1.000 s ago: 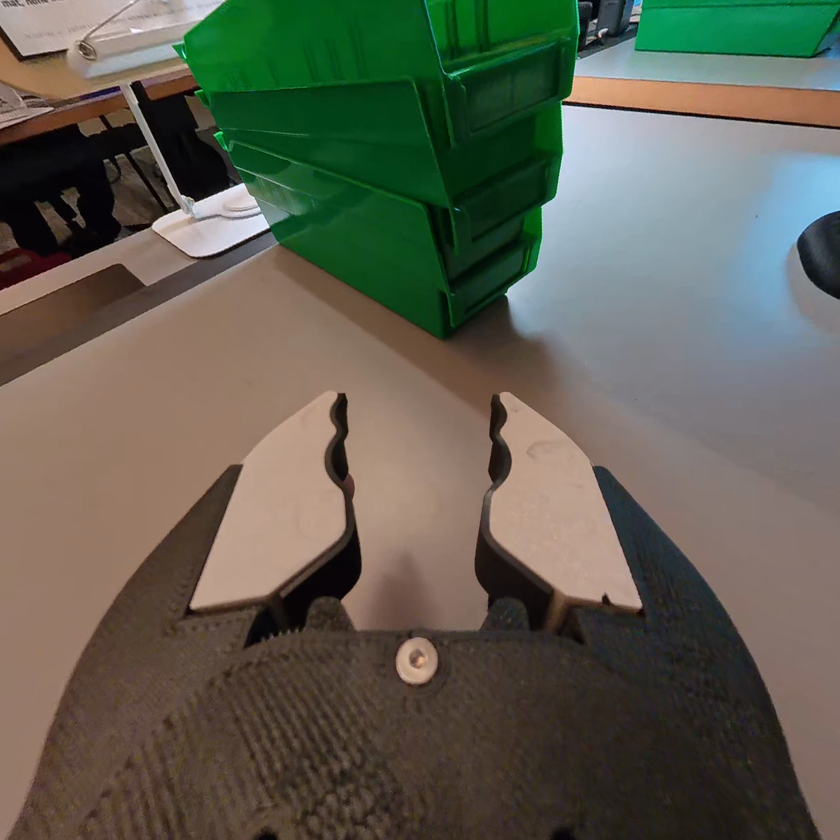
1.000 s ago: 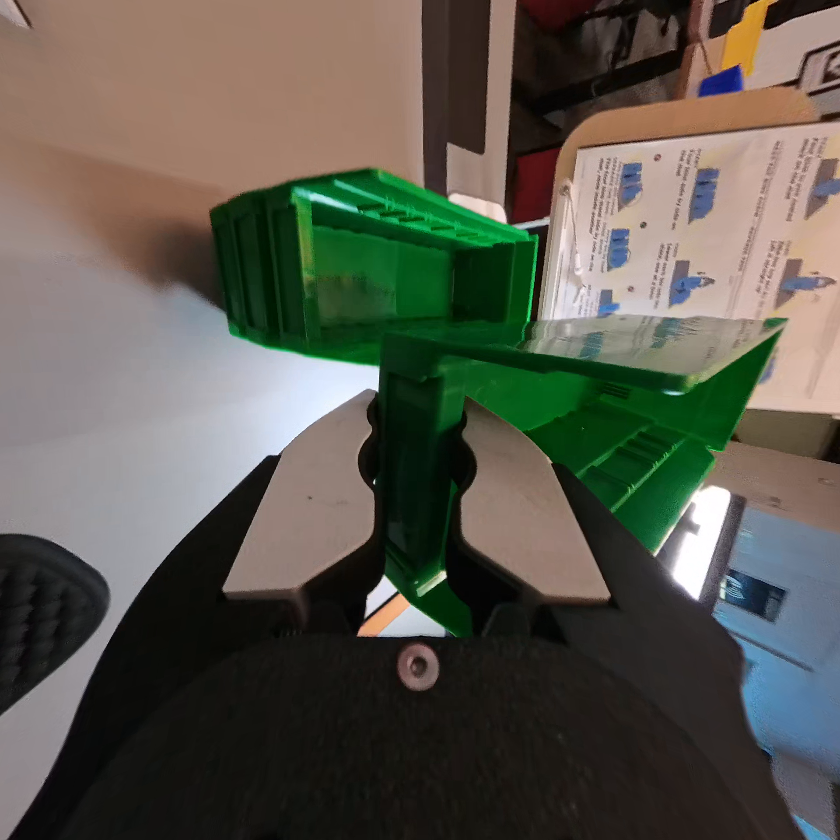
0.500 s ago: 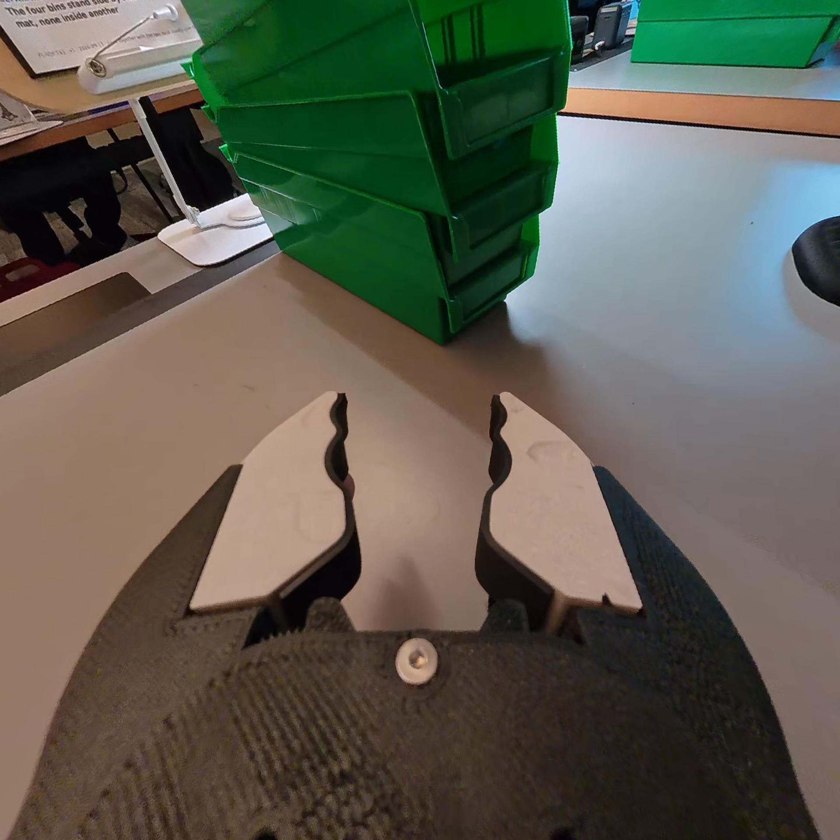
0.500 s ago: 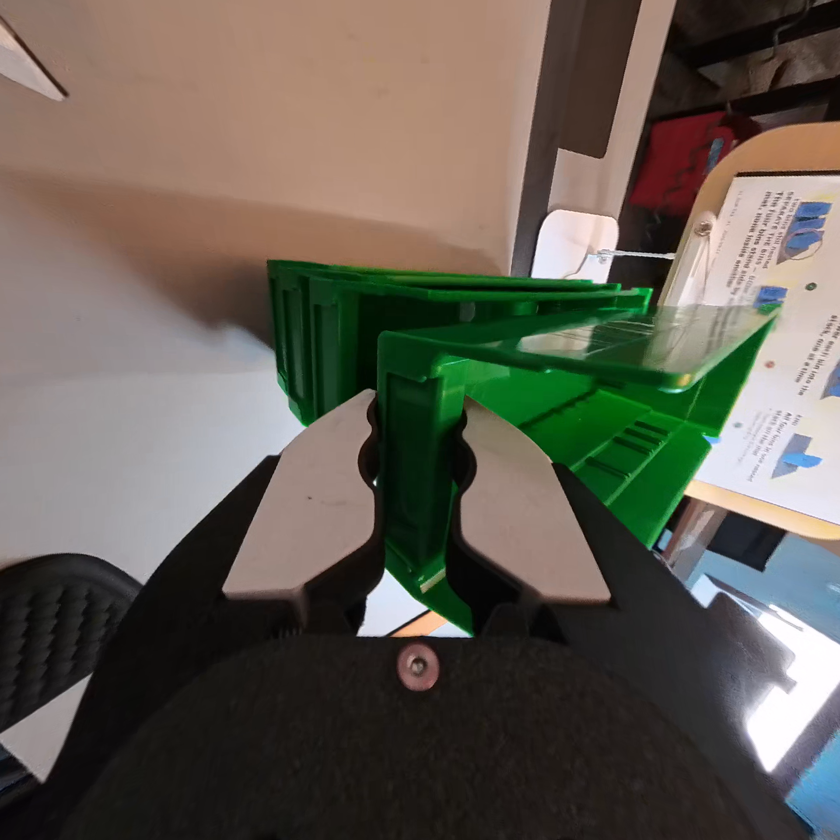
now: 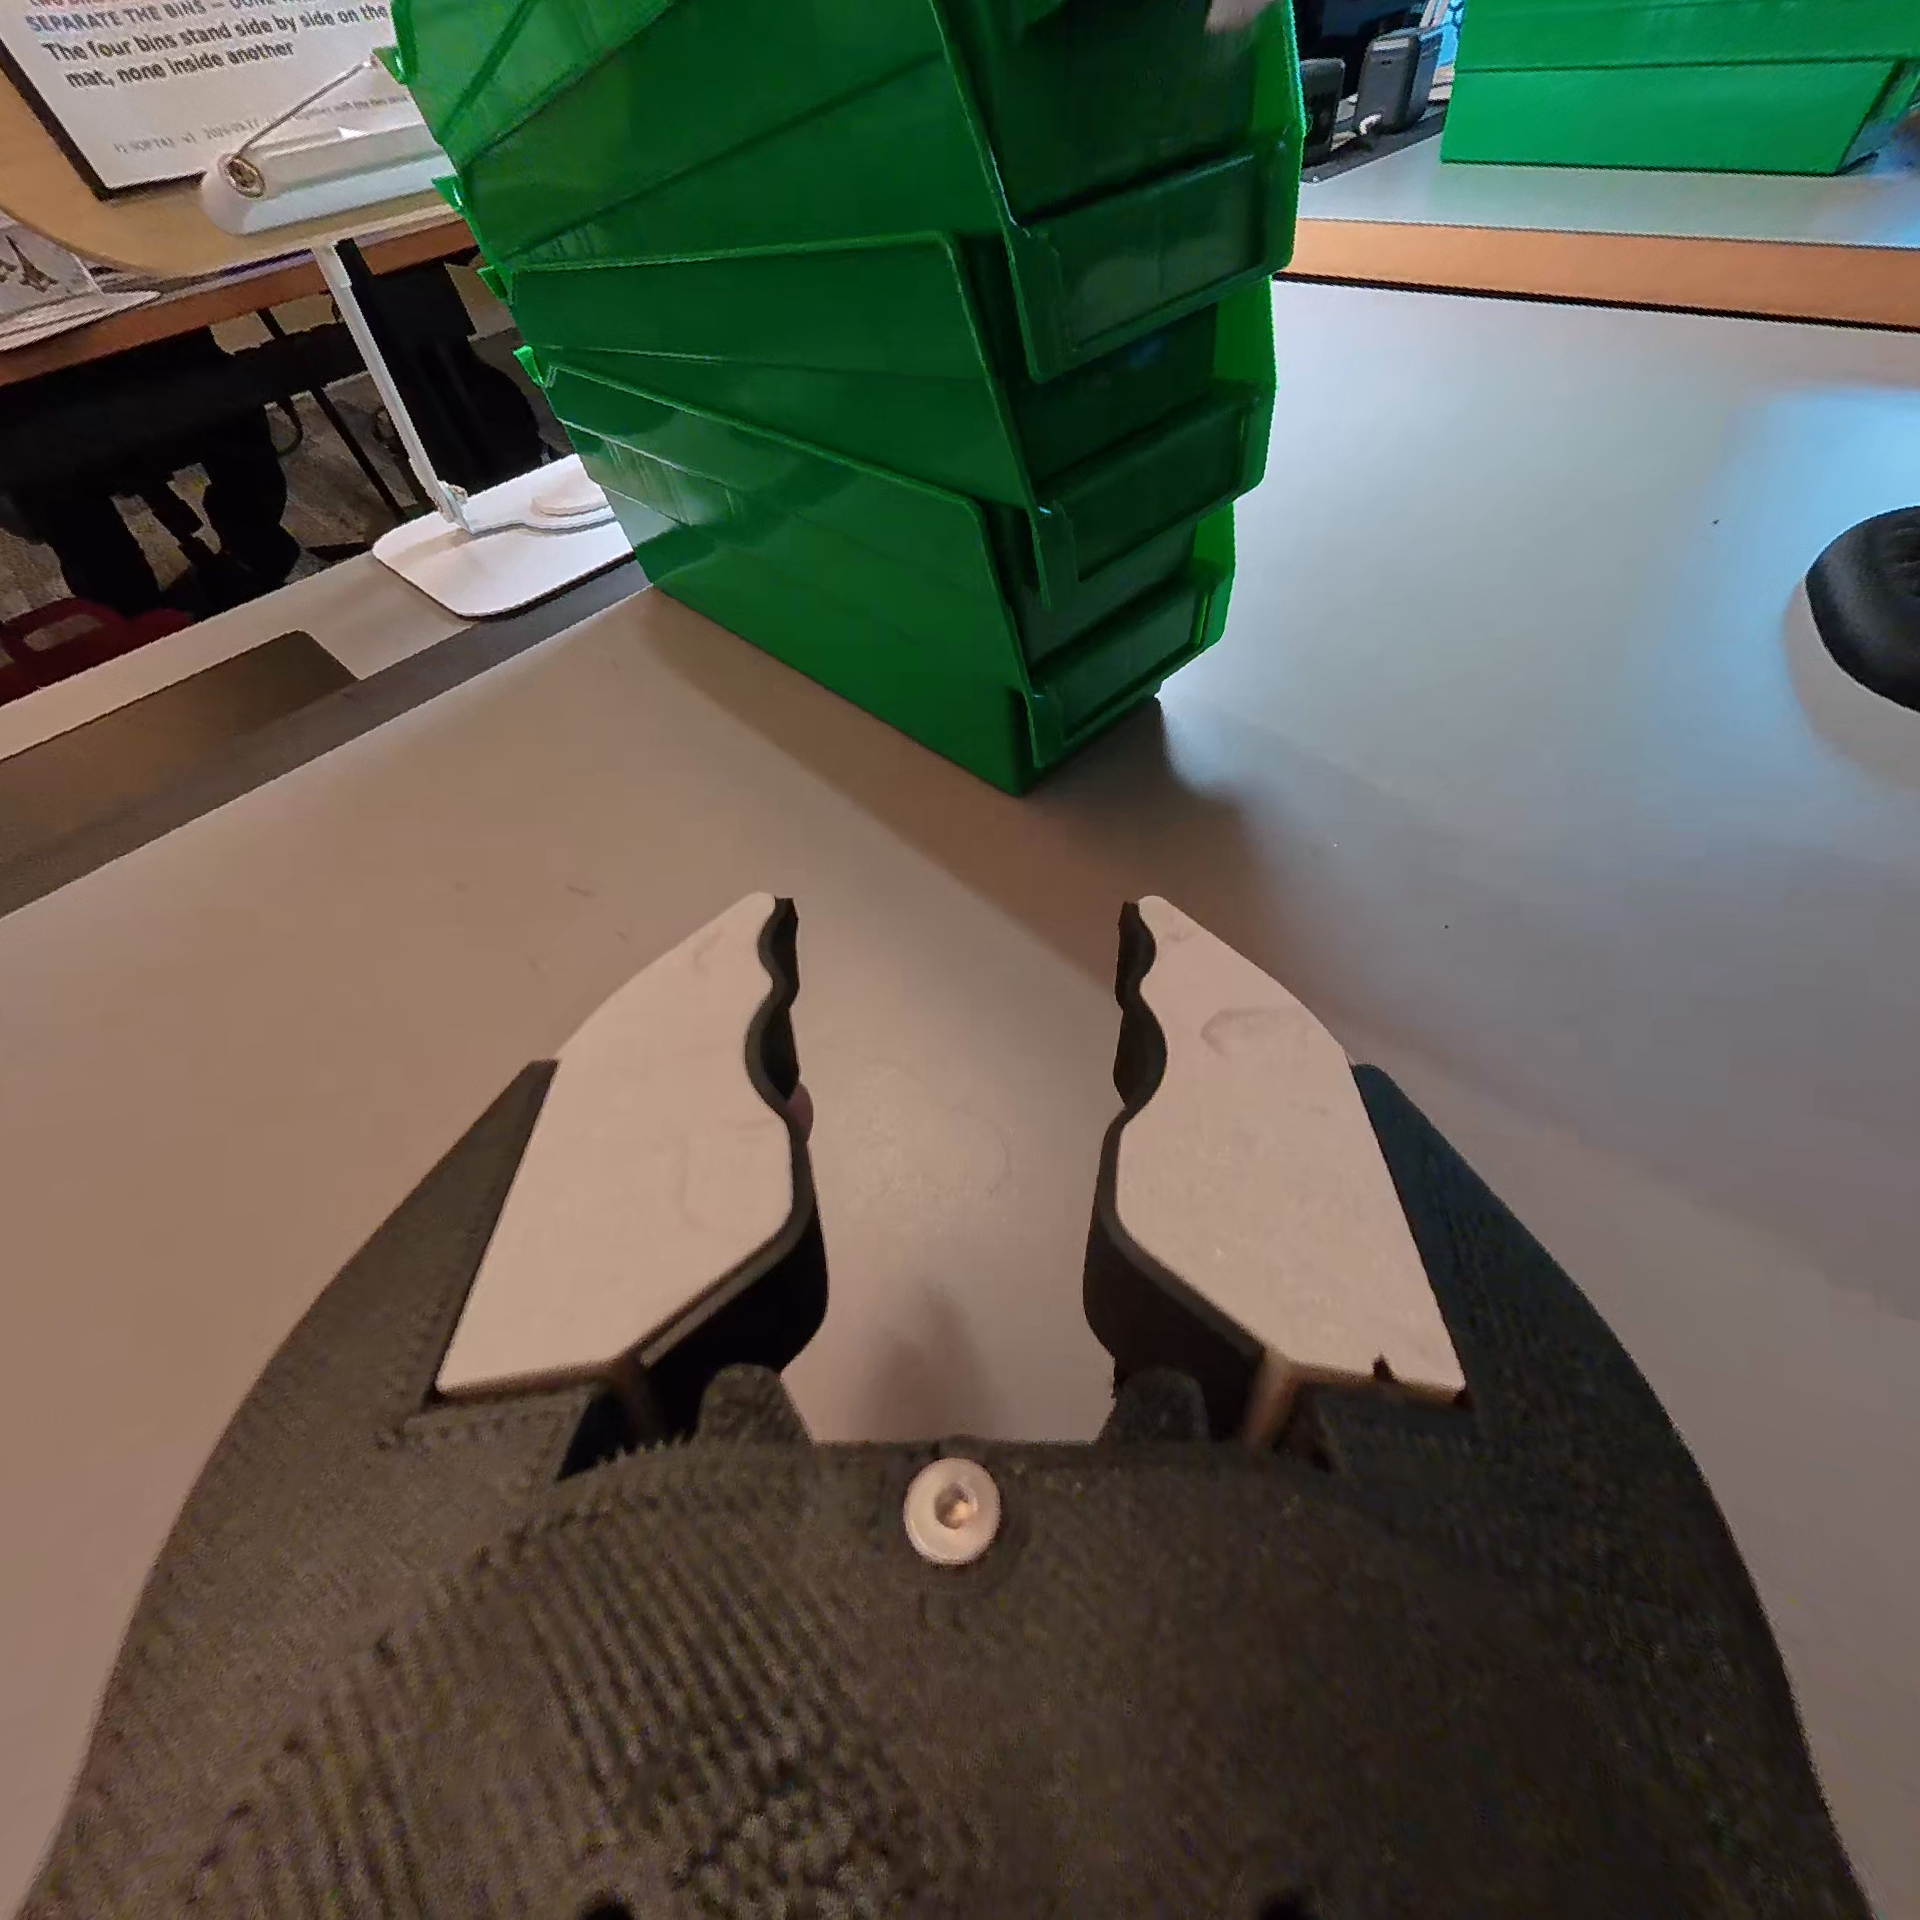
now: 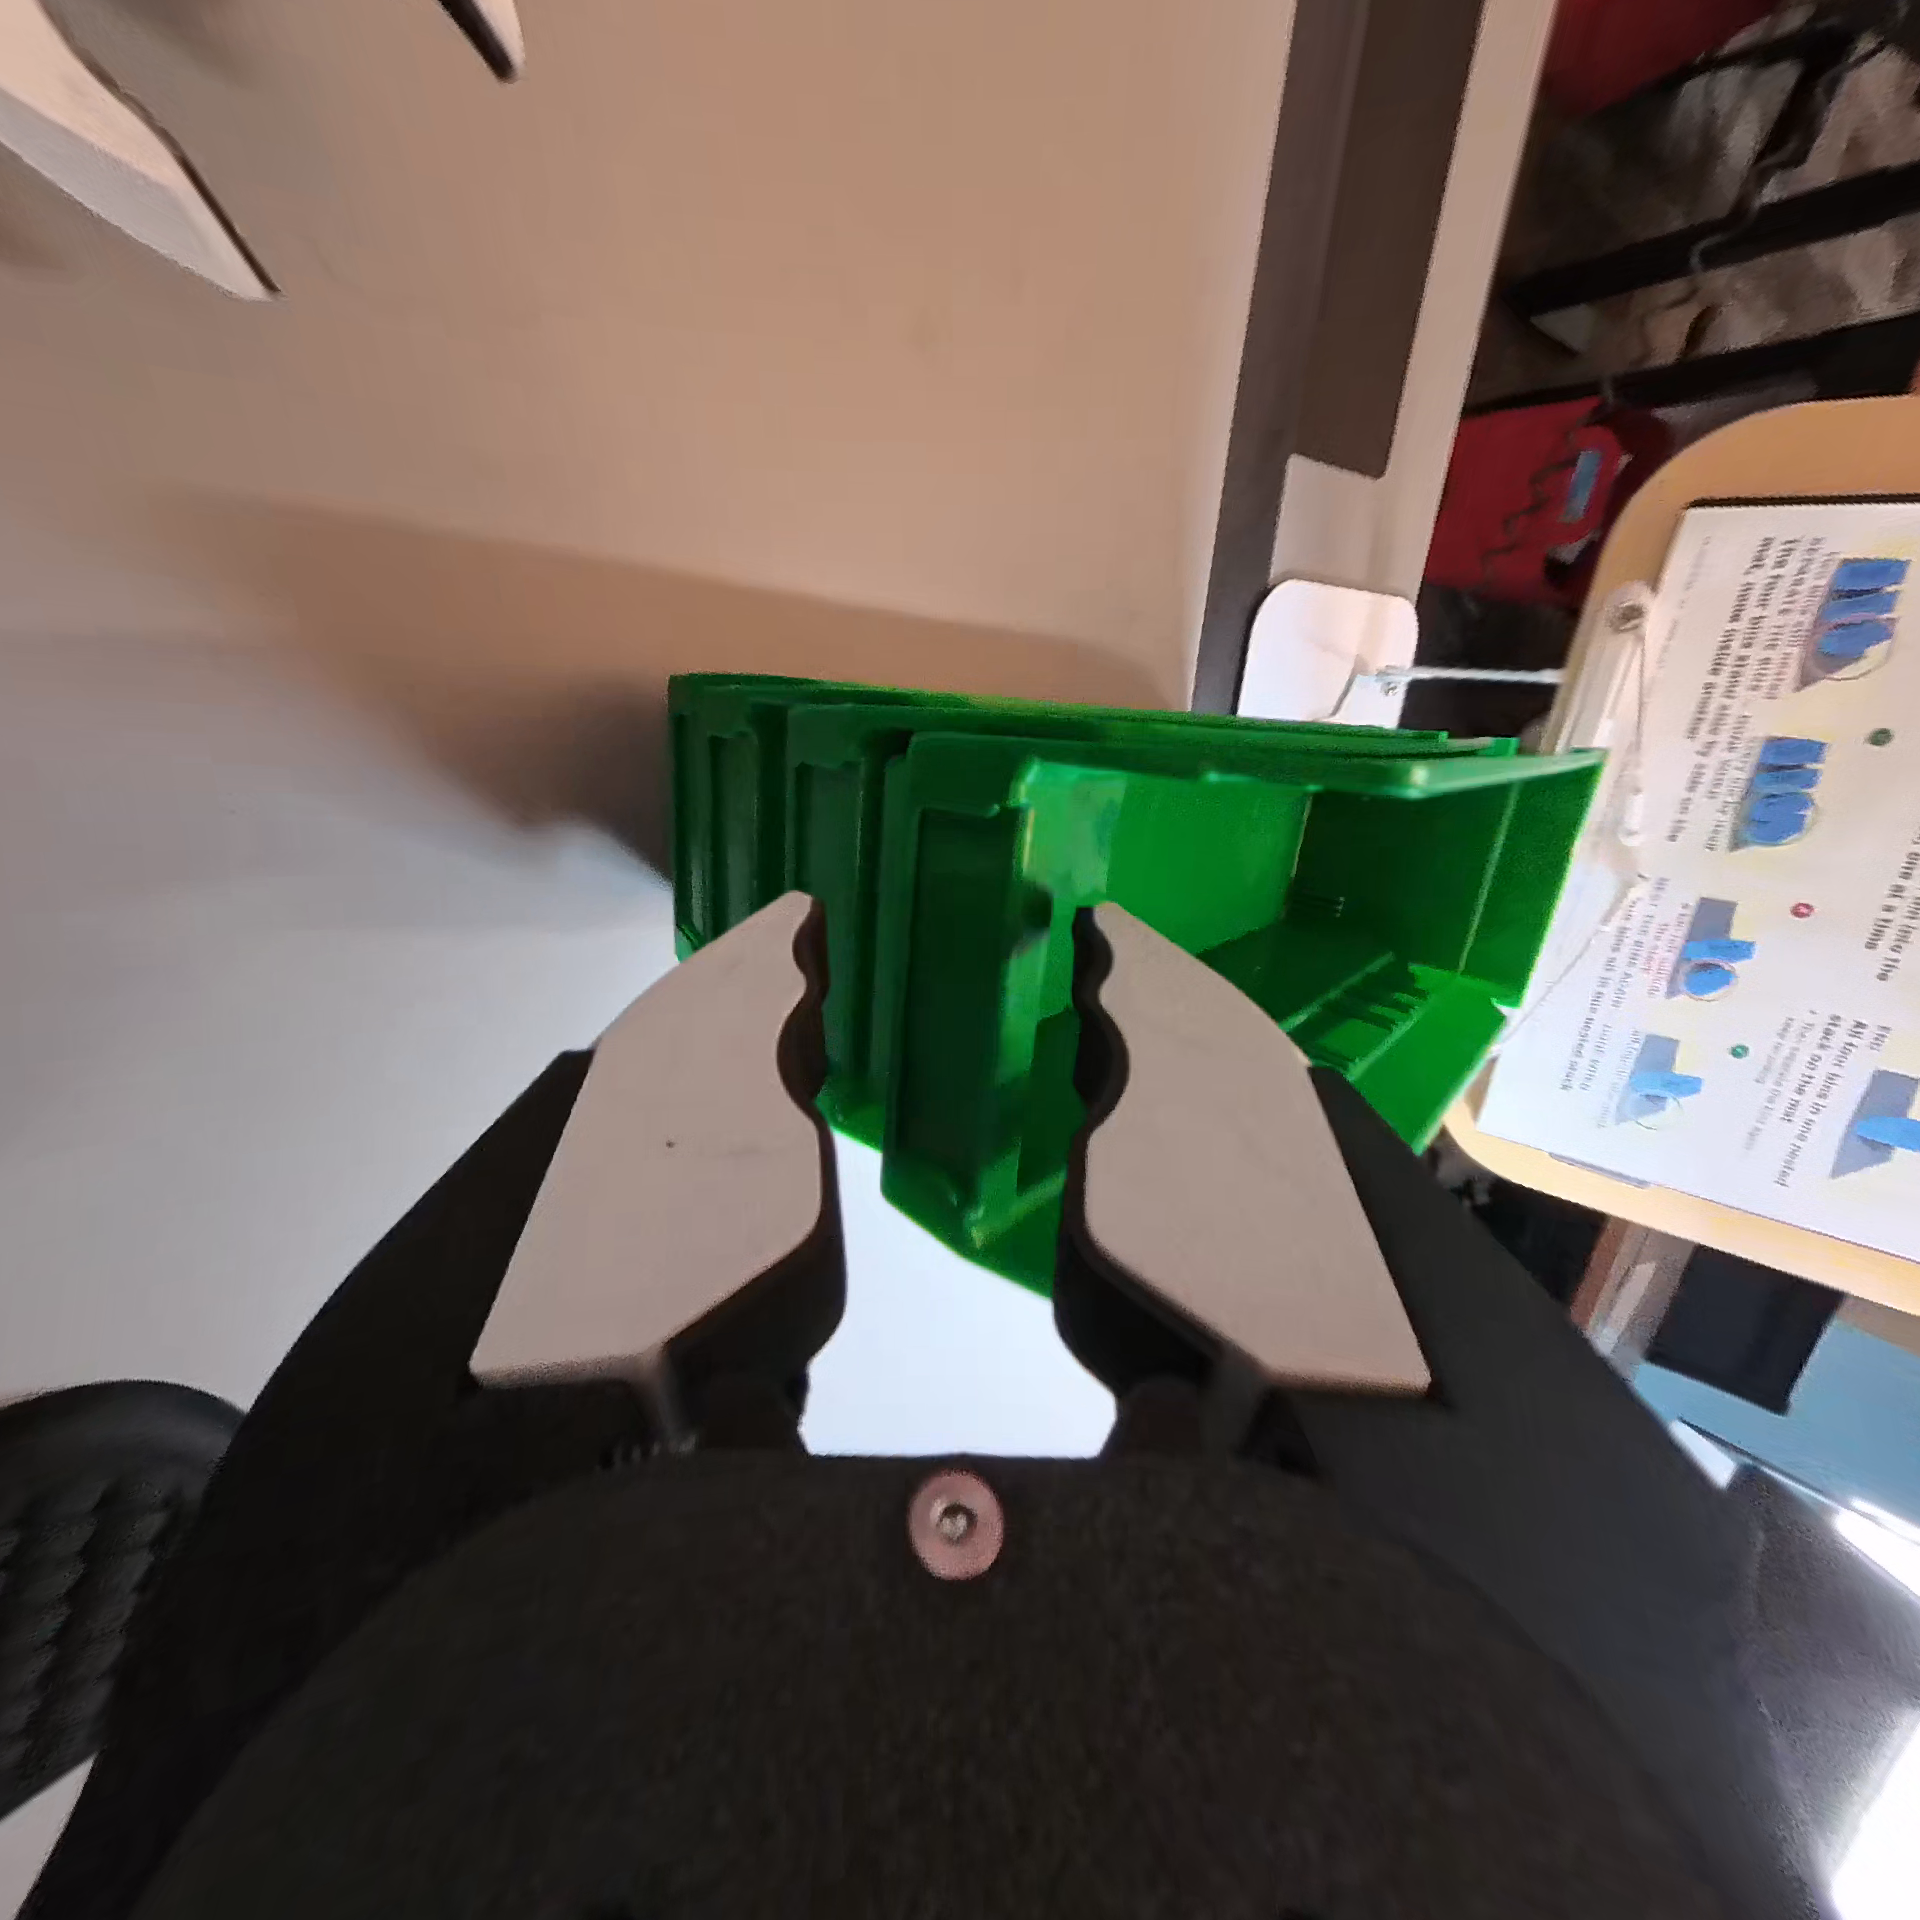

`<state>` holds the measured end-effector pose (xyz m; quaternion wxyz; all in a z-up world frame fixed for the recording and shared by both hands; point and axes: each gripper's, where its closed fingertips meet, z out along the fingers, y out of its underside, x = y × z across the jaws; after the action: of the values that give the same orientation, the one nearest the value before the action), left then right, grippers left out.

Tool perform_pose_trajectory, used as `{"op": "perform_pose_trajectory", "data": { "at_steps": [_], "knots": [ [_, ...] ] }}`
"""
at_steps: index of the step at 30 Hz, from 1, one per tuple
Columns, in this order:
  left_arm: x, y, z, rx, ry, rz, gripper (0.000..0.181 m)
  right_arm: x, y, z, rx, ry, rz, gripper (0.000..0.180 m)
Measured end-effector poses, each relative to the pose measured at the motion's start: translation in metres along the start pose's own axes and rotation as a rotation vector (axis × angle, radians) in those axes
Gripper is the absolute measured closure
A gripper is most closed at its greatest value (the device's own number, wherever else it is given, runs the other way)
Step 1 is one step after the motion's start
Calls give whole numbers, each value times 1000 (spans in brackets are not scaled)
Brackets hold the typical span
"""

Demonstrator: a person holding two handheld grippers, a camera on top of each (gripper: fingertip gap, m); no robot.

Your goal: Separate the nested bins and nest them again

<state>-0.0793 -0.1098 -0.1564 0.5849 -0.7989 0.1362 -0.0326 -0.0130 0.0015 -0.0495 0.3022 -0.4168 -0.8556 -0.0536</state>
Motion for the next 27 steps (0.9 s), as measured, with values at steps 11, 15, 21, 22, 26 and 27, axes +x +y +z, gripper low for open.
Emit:
{"op": "perform_pose_trajectory", "data": {
  "at_steps": [11,15,21,22,26,27],
  "knots": [
    [-1,-3,-1,15,-3,-15,121,-5,29,-86,542,285,417,135],
    [-3,-7,-2,34,-7,-28,121,-30,78,-79,622,334,632,125],
    [-3,-12,-4,63,-15,-10,123,-97,134,-31,628,286,837,102],
    [-3,-12,-4,67,-15,-10,123,-105,140,-28,647,281,869,100],
    [-2,-12,-3,75,-1,-18,124,-122,158,-21,729,356,911,99],
    [-2,-12,-2,76,2,-21,124,-124,162,-18,747,375,919,99]
  ]
}}
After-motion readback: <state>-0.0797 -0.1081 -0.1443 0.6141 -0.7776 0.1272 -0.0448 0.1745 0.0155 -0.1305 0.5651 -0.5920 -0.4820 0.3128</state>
